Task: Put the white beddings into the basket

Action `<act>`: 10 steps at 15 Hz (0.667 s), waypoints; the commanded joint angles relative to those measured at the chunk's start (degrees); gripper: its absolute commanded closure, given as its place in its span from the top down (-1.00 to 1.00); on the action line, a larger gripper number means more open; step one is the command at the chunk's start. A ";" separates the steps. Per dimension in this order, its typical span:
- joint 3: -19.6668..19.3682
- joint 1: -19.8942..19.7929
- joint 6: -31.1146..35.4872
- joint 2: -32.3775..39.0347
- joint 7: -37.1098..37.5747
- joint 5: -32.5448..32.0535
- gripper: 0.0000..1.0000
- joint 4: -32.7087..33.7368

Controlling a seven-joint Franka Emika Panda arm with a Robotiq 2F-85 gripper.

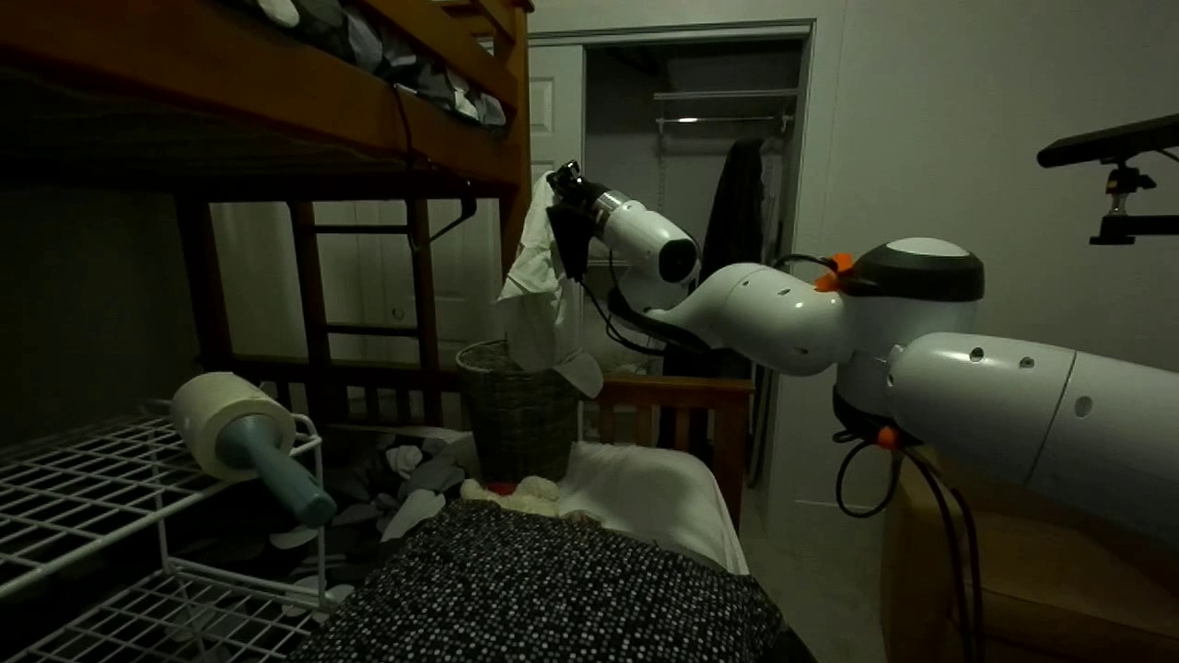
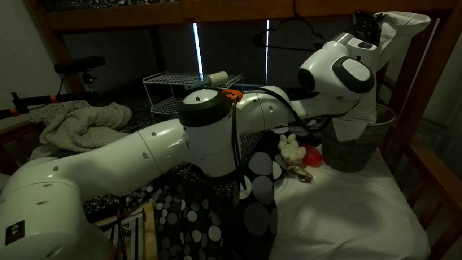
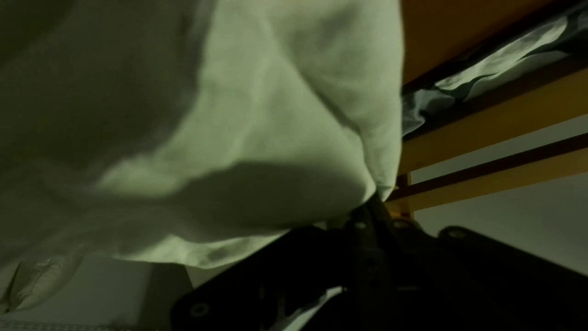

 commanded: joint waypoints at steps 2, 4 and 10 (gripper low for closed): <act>0.11 0.04 -1.40 -0.12 0.17 -0.53 -0.46 0.25; 0.19 0.22 -1.92 -0.13 0.20 -0.43 -0.33 0.18; -1.38 -2.47 -2.52 -1.94 0.32 -5.15 0.60 3.80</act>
